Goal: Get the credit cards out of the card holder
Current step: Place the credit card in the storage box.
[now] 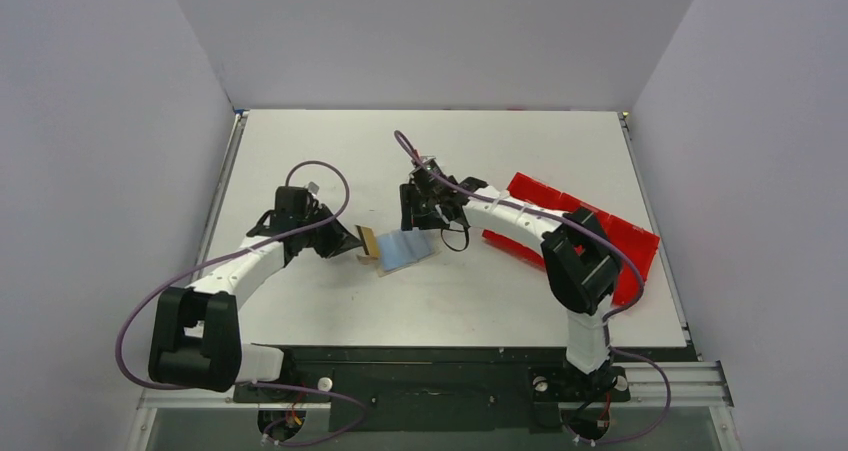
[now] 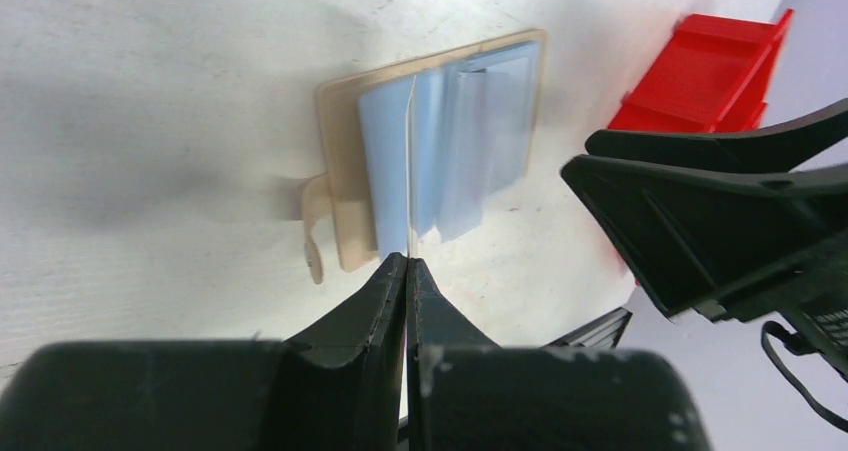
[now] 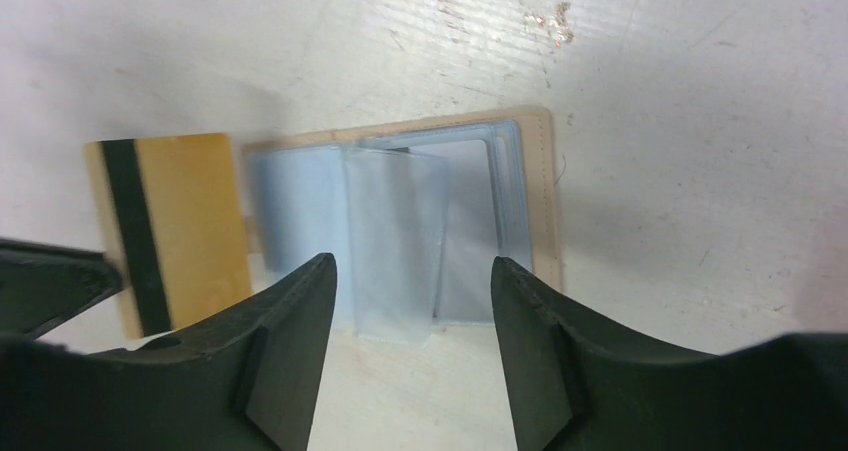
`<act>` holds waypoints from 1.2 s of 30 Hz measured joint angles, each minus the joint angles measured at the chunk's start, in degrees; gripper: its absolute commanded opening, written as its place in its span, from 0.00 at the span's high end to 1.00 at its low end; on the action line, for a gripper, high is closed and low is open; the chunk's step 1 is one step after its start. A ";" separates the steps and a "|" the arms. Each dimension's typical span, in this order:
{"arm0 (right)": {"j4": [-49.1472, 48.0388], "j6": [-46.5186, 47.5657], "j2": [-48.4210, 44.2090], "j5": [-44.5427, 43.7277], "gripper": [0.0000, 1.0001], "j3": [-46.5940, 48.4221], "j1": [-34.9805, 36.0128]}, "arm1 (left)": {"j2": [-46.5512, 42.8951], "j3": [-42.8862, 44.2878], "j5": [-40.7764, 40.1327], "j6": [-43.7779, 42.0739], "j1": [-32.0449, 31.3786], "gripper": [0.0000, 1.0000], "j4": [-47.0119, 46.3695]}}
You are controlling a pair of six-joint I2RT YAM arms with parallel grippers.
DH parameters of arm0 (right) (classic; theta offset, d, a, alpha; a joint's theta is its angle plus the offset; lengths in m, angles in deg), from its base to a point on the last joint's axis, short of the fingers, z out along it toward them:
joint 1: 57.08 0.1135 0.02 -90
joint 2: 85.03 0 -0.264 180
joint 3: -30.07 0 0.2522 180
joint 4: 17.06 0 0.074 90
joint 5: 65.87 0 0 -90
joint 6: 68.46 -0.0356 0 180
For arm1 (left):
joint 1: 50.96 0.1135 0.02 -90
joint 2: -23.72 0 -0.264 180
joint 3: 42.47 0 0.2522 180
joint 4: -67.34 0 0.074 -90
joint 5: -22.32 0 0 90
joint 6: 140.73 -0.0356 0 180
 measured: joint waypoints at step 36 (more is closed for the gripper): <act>-49.59 -31.61 -17.99 27.65 0.45 -28.98 -11.89 | -0.31 2.19 19.34 23.74 0.04 1.00 -34.91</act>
